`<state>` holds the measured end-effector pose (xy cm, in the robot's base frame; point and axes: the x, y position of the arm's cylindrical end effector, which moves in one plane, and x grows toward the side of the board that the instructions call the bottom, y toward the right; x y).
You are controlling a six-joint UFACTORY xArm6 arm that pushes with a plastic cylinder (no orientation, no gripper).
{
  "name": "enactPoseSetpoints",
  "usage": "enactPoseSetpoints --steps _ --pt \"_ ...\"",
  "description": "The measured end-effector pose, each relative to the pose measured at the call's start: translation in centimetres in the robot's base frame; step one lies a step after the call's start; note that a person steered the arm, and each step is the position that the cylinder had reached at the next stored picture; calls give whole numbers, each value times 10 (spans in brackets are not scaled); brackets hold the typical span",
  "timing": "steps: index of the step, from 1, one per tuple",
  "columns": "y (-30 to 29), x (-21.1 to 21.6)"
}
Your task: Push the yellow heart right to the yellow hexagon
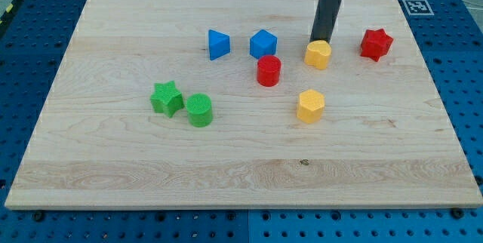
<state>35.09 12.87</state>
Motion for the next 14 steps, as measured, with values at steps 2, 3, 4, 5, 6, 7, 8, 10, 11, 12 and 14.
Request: enactPoseSetpoints --steps 2,3,4,5,6,7,8,10,11,12,14 --pt "0 7" --pt "-1 14" --pt "-3 22" --pt "-5 26" --pt "-10 26" --pt "-16 26" --pt "-20 31" --pt "-21 84" --pt "-21 86" --pt "-21 84" --pt "-21 96"
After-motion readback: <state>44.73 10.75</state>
